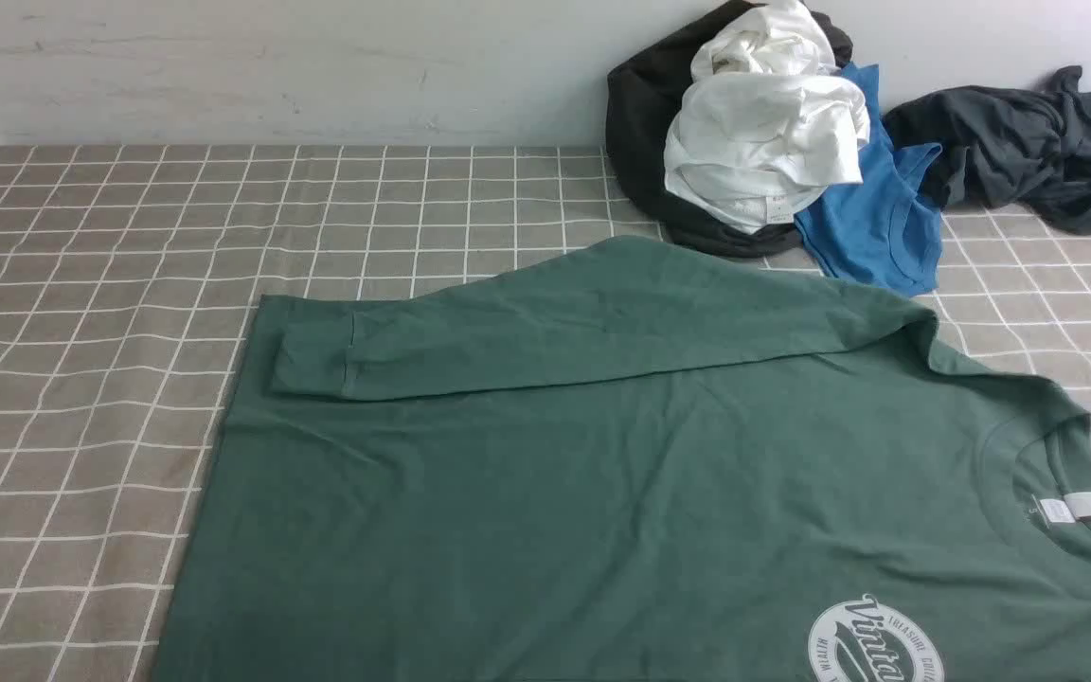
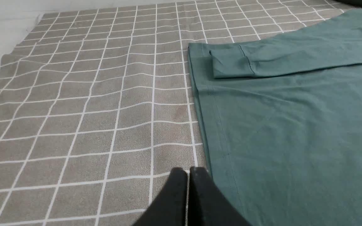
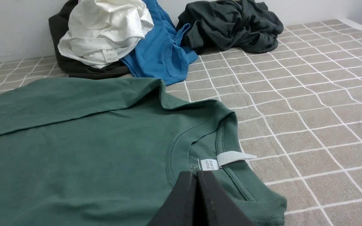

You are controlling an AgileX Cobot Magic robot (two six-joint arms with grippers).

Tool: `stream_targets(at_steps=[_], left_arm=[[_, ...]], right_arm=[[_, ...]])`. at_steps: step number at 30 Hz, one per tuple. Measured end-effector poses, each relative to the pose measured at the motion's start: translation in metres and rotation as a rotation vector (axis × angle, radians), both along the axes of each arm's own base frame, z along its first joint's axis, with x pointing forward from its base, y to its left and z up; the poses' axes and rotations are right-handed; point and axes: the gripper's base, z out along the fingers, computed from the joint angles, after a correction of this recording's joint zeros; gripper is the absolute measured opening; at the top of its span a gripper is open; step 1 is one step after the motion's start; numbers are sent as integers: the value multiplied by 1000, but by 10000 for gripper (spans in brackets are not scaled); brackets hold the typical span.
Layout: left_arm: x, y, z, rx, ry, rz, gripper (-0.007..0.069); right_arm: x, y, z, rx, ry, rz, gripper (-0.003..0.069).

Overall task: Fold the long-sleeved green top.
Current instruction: Use the left arm to clamp the cuff closest to it

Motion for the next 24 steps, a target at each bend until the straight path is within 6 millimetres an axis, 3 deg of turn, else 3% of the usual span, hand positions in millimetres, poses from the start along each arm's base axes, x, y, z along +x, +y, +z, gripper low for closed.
stream_targets(at_steps=[24], left_arm=[[0, 0, 0, 0, 0, 0, -7]], right_arm=[[0, 0, 0, -19, 2, 3, -15]])
